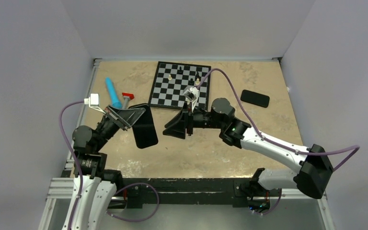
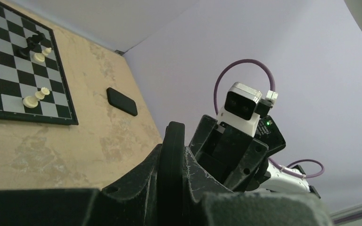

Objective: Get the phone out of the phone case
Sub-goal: Remove the phone case from the phone.

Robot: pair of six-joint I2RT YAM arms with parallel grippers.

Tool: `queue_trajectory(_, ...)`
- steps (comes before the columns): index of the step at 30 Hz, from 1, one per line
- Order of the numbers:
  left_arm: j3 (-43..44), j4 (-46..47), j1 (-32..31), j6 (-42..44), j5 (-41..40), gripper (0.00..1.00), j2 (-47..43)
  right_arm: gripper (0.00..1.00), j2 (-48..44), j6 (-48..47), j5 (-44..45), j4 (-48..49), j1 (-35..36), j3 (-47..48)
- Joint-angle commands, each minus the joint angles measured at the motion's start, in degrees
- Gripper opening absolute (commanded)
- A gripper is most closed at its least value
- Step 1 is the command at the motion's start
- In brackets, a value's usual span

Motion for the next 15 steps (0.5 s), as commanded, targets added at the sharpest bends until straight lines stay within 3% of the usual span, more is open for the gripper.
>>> queue_trajectory(1, 0.1, -2.3, -0.3, -3.0, -5.3, 0.0, -1.2, 0.47, 2.8, 17.4, -7.4, 20.8, -1.5, -3.0)
queue_trajectory(4, 0.2, -1.2, -0.2, -3.7, -5.6, 0.0, -0.4, 0.38, 5.6, 23.7, -7.9, 27.7, -1.7, -3.2)
queue_trajectory(7, 0.3, 0.0, -0.2, -4.0, -5.5, 0.0, 0.5, 0.36, 8.1, 27.1, -8.9, 32.8, -0.9, -3.2)
queue_trajectory(15, -1.3, 4.7, -0.3, -6.2, -5.4, 0.0, 1.6, 0.37, 9.3, 26.0, -6.1, 31.9, 1.9, -2.9)
